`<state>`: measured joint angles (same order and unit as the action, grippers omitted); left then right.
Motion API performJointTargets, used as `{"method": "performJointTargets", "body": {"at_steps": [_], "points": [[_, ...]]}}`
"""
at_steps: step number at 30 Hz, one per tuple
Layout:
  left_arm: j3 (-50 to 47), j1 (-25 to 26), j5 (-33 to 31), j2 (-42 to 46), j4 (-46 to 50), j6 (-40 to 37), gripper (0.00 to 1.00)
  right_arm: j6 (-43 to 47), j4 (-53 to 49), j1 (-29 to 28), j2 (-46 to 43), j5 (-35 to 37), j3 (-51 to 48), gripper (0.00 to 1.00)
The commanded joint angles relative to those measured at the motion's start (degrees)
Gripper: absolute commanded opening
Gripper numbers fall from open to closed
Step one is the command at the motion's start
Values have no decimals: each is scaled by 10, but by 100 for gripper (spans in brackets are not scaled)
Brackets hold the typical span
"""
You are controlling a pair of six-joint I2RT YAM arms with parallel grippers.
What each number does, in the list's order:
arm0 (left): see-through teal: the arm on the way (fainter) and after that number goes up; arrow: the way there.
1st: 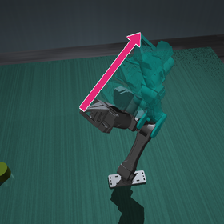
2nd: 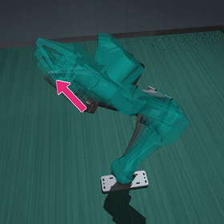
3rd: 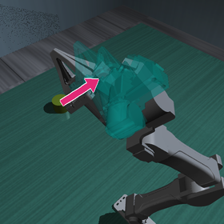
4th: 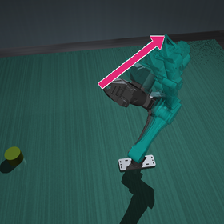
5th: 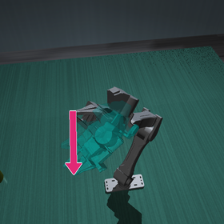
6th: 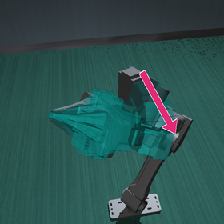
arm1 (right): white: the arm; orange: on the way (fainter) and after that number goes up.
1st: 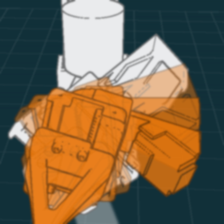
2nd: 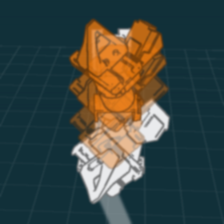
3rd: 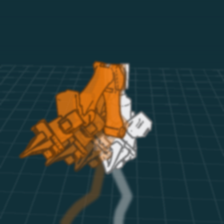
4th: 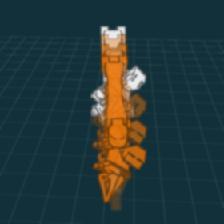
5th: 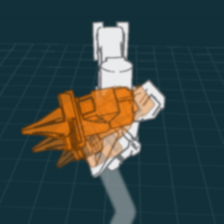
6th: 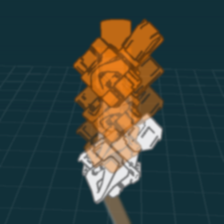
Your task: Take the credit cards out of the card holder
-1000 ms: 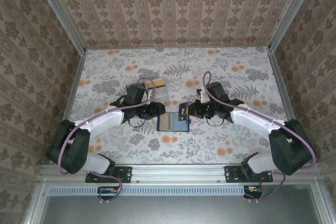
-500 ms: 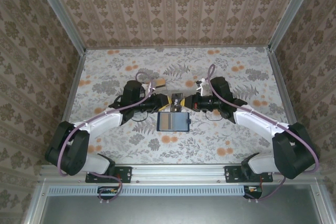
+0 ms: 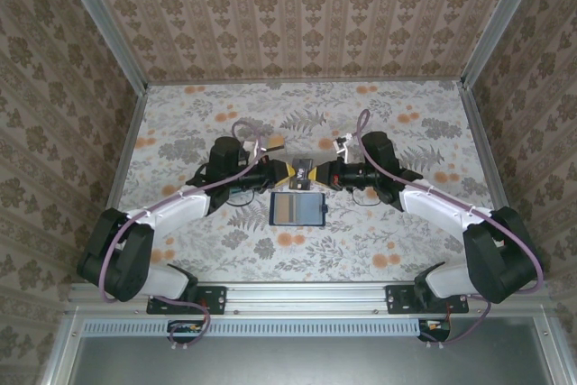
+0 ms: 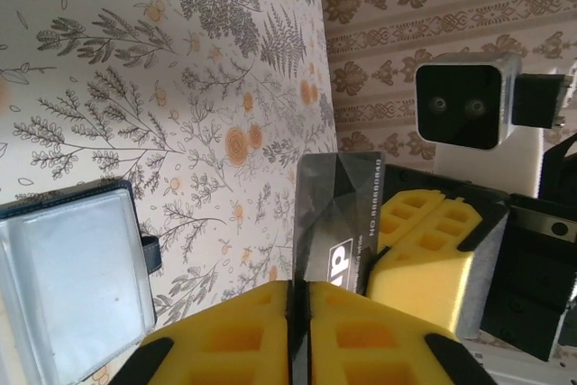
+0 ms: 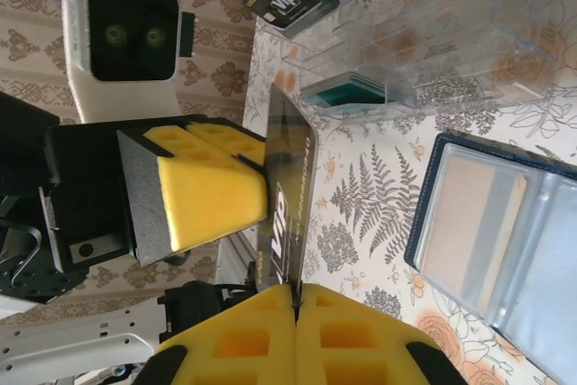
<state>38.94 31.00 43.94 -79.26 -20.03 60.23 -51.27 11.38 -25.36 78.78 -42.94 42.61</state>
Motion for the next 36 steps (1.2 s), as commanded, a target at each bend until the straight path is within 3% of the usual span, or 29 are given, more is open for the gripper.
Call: {"method": "performJointTargets", "body": {"at_steps": [1,2,5,7,10,14,19,23,27,36], "points": [[3,1,17,12,-8,-7,1,3,8,-2,5,-14,-4,11],[4,1,17,15,-4,-9,0,6,1,-2,5,-12,-3,24],[8,-3,16,22,17,-20,0,17,-15,-1,5,-5,-2,44],[13,-8,18,30,39,-33,0,26,-36,1,3,5,-2,69],[23,-20,17,48,93,-67,0,38,-59,7,-8,19,-2,85],[74,-34,-12,80,268,-187,0,63,-105,12,-29,48,5,99],[167,-45,-106,95,493,-362,0,87,-141,14,-52,81,11,100],[221,-64,-201,96,591,-484,0,92,-147,14,-63,96,11,100],[237,-65,-302,114,607,-621,0,99,-150,14,-77,102,11,100],[202,-65,-406,147,523,-922,0,102,-151,14,-93,112,-2,100]]}}
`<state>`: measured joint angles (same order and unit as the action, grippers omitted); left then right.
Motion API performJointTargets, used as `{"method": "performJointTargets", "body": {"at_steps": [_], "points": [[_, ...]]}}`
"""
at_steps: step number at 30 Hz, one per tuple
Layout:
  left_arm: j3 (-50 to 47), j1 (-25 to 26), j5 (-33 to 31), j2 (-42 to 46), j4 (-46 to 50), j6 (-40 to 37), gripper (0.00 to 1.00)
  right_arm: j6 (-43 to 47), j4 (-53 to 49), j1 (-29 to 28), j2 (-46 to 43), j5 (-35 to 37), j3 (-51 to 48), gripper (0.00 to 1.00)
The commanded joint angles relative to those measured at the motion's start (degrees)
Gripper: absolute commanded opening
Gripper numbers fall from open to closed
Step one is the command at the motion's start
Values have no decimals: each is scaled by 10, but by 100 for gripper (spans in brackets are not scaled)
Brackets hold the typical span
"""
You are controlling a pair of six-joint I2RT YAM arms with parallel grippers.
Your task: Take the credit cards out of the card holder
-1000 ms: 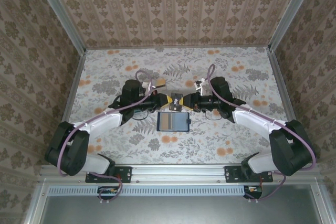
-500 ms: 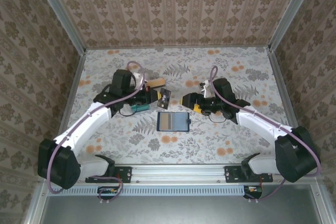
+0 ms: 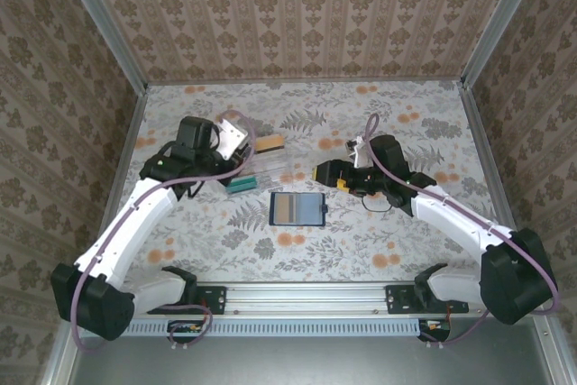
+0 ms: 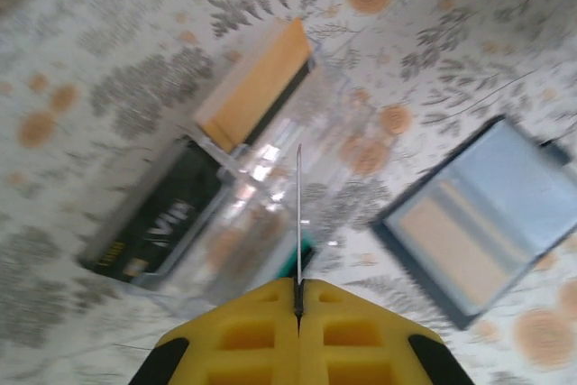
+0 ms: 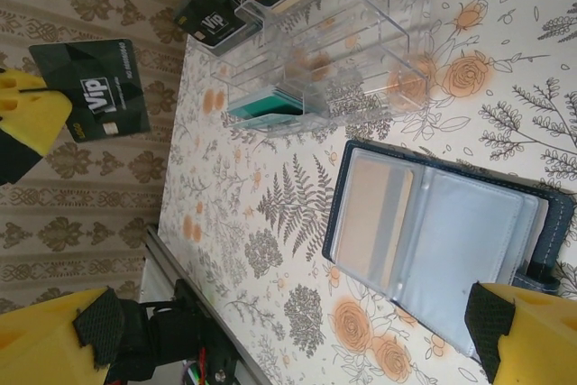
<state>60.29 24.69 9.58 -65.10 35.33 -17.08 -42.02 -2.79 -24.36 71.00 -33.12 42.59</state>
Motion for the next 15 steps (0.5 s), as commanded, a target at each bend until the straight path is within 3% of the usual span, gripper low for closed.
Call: {"method": "performJointTargets", "body": {"at_steps": [1,6,15], "points": [[-9,-2,-70,-1,-33,-173,0,9,-9,4,-16,14,-3,100],[-7,-2,-96,-46,-53,-285,0,8,-12,4,-17,17,-5,100],[-42,-10,-102,-76,-136,-380,0,9,-26,4,-15,26,-6,100]]}}
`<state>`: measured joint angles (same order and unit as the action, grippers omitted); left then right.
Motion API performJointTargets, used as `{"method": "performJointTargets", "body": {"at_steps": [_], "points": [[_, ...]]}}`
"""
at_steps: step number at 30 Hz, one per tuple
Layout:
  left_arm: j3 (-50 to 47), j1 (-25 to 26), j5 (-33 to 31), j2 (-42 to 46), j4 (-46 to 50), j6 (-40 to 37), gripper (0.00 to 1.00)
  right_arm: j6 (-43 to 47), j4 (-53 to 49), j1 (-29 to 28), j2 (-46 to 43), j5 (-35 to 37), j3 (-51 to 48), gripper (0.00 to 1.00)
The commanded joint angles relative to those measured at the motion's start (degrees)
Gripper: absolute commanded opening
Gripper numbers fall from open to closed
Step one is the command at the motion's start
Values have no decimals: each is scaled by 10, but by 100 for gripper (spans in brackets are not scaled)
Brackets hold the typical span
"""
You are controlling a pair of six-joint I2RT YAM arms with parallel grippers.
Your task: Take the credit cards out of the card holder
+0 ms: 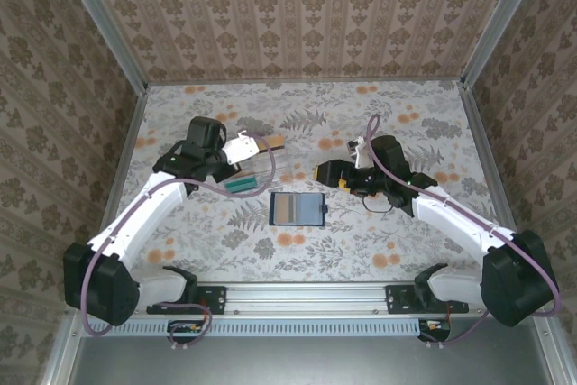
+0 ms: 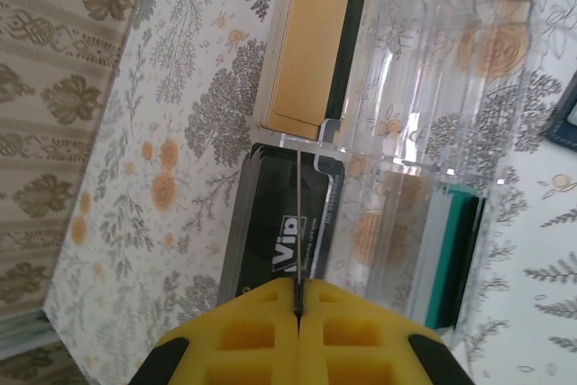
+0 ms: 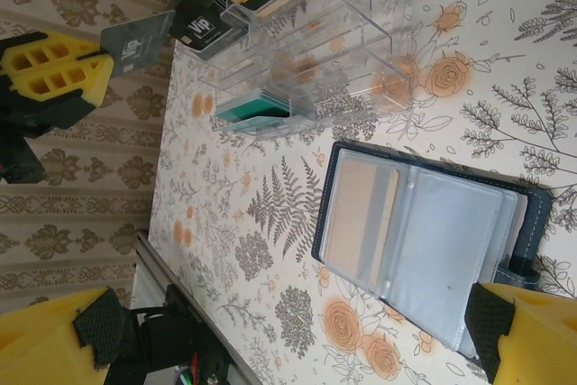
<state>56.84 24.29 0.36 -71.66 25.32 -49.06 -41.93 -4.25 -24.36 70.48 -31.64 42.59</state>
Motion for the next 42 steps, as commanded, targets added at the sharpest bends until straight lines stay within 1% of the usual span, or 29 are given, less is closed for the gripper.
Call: {"method": "performJointTargets", "body": {"at_steps": [1,7,19,29,30,32,34,35,36,38,39,42], "points": [[-10,-7,-8,-13,-43,-66,0,7,-11,4,-10,12,-6,100],[-13,-8,-4,-33,-47,-83,0,6,-13,4,-6,12,-1,100],[-27,-32,8,-53,-49,-81,0,7,-12,4,-5,11,-5,100],[-33,-36,-1,-77,-65,-82,0,7,-13,4,-9,10,-9,100],[-34,-36,-2,-78,-67,-81,2,8,-14,3,-10,10,-9,100],[-32,-36,-4,-80,-68,-78,9,8,-13,4,-10,9,-11,100],[-31,-37,-4,-80,-69,-76,11,7,-13,4,-10,8,-10,100],[-30,-37,-5,-81,-69,-75,15,7,-13,4,-10,9,-10,100],[-29,-37,-5,-81,-68,-75,24,7,-13,4,-10,9,-10,100],[-28,-37,-6,-81,-67,-73,26,7,-11,4,-8,7,-9,100],[-27,-37,-6,-81,-67,-73,31,7,-10,4,-7,7,-9,100],[-28,-38,-15,-82,-74,-73,32,5,-6,4,-4,4,-11,100]]}}
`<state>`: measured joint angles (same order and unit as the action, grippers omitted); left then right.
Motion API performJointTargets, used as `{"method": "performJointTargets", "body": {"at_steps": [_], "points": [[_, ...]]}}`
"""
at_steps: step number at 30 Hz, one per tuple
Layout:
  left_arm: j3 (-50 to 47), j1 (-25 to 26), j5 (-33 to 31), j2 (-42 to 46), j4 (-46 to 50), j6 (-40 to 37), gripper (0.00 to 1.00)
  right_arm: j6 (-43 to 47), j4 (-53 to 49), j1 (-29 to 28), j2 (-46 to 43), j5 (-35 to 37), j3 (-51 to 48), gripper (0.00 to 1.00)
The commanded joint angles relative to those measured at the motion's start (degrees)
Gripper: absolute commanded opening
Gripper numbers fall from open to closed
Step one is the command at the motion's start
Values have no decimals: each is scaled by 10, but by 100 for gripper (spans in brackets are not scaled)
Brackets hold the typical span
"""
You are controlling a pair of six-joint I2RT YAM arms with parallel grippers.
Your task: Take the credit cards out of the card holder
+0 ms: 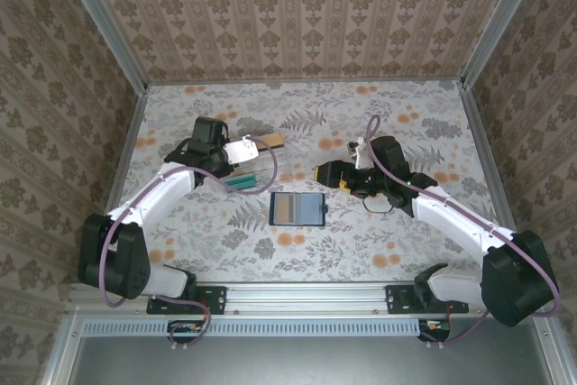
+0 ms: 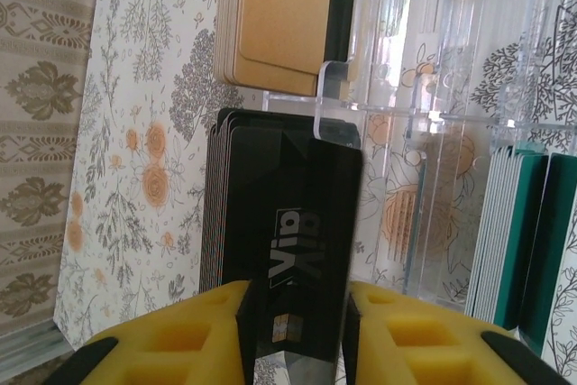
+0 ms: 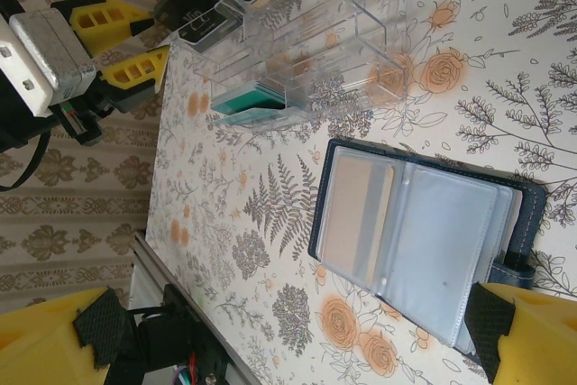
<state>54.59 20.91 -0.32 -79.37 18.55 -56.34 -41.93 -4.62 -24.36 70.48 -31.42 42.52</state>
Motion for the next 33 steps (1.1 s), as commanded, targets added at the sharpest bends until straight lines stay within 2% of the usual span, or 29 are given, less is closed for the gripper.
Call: {"method": "performJointTargets", "body": {"at_steps": [1,9,16,26,30,33], "points": [[-5,-4,-11,-6,-10,2,32,4,-1,4,-4,2,-10,100],[11,-9,-47,-22,-40,18,32,3,4,4,3,-3,-9,100],[34,-14,-50,-25,-38,36,38,1,10,3,13,-9,-6,100],[37,-20,-47,-7,-39,50,40,-3,21,4,37,-21,6,100],[41,-25,-44,12,-49,116,40,-1,17,2,44,-20,11,100],[51,-25,-48,33,-48,207,49,7,1,0,44,1,16,100]]}}
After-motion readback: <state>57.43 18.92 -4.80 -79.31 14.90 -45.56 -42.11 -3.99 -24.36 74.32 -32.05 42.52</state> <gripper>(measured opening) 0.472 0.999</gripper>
